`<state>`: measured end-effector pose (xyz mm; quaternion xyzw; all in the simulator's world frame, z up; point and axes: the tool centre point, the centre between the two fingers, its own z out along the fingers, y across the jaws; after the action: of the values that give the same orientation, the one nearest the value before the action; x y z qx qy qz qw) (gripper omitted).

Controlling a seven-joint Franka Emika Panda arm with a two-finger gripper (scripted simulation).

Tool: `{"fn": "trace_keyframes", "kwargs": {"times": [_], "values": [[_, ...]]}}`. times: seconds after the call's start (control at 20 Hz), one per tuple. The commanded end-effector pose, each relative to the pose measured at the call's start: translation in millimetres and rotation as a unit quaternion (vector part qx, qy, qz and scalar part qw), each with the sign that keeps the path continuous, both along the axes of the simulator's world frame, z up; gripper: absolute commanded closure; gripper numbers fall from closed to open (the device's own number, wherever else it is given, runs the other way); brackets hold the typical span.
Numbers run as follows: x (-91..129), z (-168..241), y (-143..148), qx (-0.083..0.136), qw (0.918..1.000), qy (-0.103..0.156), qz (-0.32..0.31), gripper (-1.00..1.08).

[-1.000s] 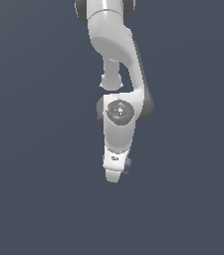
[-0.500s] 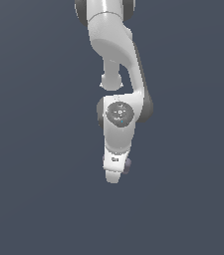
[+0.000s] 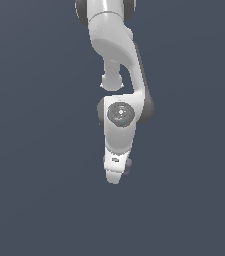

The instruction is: Pick up the object and move it to a goal position.

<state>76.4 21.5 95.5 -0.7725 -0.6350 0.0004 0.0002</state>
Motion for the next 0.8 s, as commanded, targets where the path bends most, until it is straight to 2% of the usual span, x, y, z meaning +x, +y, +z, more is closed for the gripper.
{"fn": "trace_keyframes", "kwargs": {"times": [0.0,0.75], "values": [[-2,1,2,0.0,1.0,0.0,0.0,1.08],[-39,12,33,0.0,1.0,0.0,0.0,1.08]]}}
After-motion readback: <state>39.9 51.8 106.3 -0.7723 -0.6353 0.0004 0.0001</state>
